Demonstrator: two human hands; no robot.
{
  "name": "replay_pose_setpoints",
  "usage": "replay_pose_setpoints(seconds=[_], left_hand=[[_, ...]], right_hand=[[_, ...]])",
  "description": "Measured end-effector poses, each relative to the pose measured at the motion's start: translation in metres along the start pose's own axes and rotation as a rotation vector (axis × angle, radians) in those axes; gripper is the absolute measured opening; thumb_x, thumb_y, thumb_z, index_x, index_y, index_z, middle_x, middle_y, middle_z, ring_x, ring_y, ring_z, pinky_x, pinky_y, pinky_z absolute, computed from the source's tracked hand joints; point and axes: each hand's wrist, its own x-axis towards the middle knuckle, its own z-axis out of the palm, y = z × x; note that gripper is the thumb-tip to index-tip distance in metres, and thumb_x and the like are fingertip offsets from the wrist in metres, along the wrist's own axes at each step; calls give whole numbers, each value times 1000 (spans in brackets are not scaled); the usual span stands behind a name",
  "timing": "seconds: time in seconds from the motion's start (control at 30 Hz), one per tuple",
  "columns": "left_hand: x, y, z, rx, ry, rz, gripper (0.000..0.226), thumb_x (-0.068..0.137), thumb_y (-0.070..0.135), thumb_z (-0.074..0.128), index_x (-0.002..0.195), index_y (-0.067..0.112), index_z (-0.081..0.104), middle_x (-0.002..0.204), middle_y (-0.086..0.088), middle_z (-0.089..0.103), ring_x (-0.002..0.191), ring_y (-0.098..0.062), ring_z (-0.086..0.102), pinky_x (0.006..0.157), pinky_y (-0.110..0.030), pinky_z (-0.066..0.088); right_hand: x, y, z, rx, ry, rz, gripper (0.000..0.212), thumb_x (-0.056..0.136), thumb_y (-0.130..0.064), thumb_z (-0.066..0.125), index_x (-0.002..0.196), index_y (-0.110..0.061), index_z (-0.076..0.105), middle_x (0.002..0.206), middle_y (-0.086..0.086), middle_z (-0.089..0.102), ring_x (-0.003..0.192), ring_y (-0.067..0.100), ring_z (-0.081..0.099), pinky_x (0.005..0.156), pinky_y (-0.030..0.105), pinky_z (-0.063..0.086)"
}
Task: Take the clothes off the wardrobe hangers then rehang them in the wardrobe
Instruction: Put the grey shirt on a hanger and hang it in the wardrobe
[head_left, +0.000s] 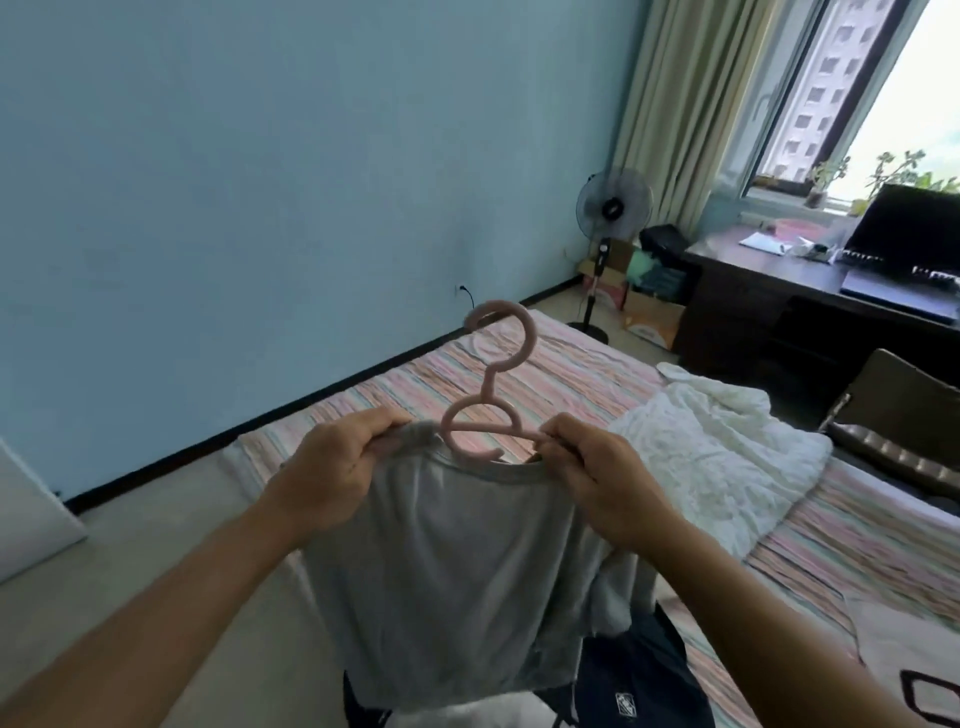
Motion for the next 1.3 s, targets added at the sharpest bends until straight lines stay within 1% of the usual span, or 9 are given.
replay_pose_setpoints(seconds=[0.17, 0.3, 0.37, 0.5, 0.6, 0.73, 0.8, 1.0, 1.3], left_hand=[[-41, 28, -87, 80, 111, -6, 17, 97, 15, 60, 104, 28, 68, 94, 21, 69, 90, 9, 62, 81, -18, 49], [-82, 37, -152, 213, 174, -62, 8, 98, 28, 57, 99, 27, 64, 90, 13, 69, 84, -8, 65, 77, -35, 53], [-107, 38, -181, 290, 208, -121, 6, 99, 30, 53, 96, 31, 58, 85, 12, 66, 79, -8, 63, 72, -38, 52], [-160, 39, -228, 436, 209, -295, 14, 100, 30, 49, 88, 38, 47, 76, 13, 60, 71, -6, 58, 64, -35, 49], [-193, 51, -250, 544, 173, -415, 15, 87, 31, 56, 89, 44, 48, 81, 16, 59, 79, -11, 59, 65, -32, 45], [-210, 76, -251, 398, 381, -413, 46, 82, 50, 64, 126, 38, 59, 113, 21, 63, 102, 1, 60, 88, -25, 50], [-209, 88, -245, 404, 436, -396, 44, 91, 48, 62, 133, 36, 55, 118, 21, 61, 106, 4, 59, 91, -24, 50], [-202, 107, -233, 405, 547, -441, 29, 96, 31, 60, 124, 28, 62, 106, 16, 64, 96, 1, 60, 87, -25, 54], [-177, 128, -219, 415, 630, -404, 8, 94, 27, 63, 101, 27, 67, 87, 18, 64, 82, -1, 61, 73, -16, 50]], right_hand=[[22, -98, 6, -3, -36, -143, 12, 99, -28, 56, 88, -34, 58, 81, -12, 64, 76, 5, 63, 67, 25, 53], [35, -165, 6, 73, -63, -233, 24, 97, -23, 60, 82, -42, 57, 81, -20, 66, 80, -2, 63, 69, 11, 47], [41, -194, 6, 92, -97, -270, 19, 97, -27, 60, 83, -40, 60, 85, -25, 66, 79, 1, 64, 67, 13, 48], [54, -238, 7, 147, -174, -334, 13, 96, -29, 61, 85, -31, 67, 81, -14, 70, 74, 7, 65, 64, 20, 51], [60, -263, 10, 180, -249, -404, 16, 96, -27, 62, 80, -29, 67, 75, -17, 68, 67, 2, 62, 61, 12, 46], [70, -293, 20, 208, -324, -483, 19, 96, -23, 63, 78, -27, 69, 73, -15, 69, 67, 3, 64, 61, 14, 48], [75, -304, 21, 221, -359, -516, 18, 95, -22, 63, 79, -23, 71, 73, -13, 70, 67, 2, 64, 61, 15, 47], [85, -315, 10, 233, -497, -605, 19, 95, -20, 63, 79, -18, 71, 73, -6, 70, 67, 7, 65, 63, 20, 52], [94, -304, -21, 291, -562, -666, 24, 95, -20, 62, 74, -16, 72, 71, 3, 68, 64, 10, 61, 64, 24, 49]])
